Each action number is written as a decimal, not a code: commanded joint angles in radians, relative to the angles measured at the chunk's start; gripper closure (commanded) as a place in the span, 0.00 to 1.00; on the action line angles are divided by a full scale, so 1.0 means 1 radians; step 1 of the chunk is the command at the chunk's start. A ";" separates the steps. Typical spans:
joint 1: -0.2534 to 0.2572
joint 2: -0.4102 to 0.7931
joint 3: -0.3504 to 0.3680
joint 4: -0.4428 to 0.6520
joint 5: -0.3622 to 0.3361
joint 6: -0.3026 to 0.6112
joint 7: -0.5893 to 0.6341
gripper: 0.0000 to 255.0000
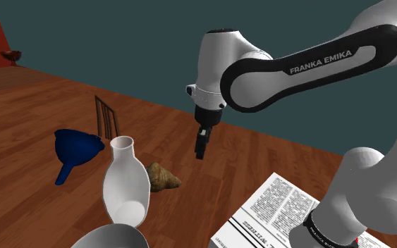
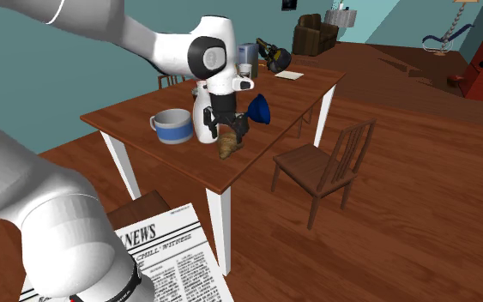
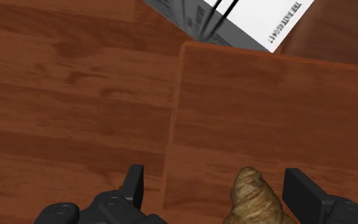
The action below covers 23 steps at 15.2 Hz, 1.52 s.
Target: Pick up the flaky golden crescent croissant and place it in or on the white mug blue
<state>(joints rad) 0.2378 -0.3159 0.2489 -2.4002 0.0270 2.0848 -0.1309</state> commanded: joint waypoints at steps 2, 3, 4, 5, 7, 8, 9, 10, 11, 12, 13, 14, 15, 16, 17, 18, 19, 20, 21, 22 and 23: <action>0.016 0.087 0.044 0.028 -0.049 0.081 0.008 0.00; 0.022 0.116 0.060 0.038 -0.069 0.105 0.016 0.00; 0.028 0.146 0.075 0.049 -0.090 0.128 0.025 0.00; 0.034 0.176 0.090 0.061 -0.115 0.150 0.035 0.00; 0.046 0.237 0.118 0.086 -0.170 0.191 0.060 0.00; 0.053 0.268 0.131 0.100 -0.201 0.209 0.075 0.00; 0.058 0.287 0.137 0.109 -0.221 0.219 0.084 0.00; 0.057 0.296 0.136 0.104 -0.227 0.232 0.089 0.00; 0.056 0.305 0.135 0.100 -0.235 0.244 0.094 0.00; 0.055 0.315 0.134 0.096 -0.242 0.257 0.099 0.00; 0.054 0.325 0.133 0.092 -0.250 0.269 0.104 0.00; 0.053 0.335 0.132 0.089 -0.258 0.281 0.110 0.00; 0.052 0.345 0.131 0.085 -0.266 0.294 0.115 0.00; 0.052 0.355 0.129 0.082 -0.275 0.306 0.121 0.00; 0.051 0.362 0.128 0.081 -0.280 0.313 0.125 0.00; 0.051 0.361 0.128 0.080 -0.280 0.313 0.125 0.00; 0.051 0.361 0.128 0.081 -0.280 0.313 0.125 0.00; 0.051 0.362 0.128 0.081 -0.280 0.313 0.125 0.00; 0.051 0.362 0.128 0.081 -0.280 0.313 0.125 0.00; 0.051 0.362 0.128 0.081 -0.280 0.313 0.125 0.00; 0.051 0.362 0.128 0.081 -0.280 0.313 0.125 0.00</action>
<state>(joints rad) 0.2891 0.0455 0.3773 -2.3195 -0.2528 2.3972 -0.0061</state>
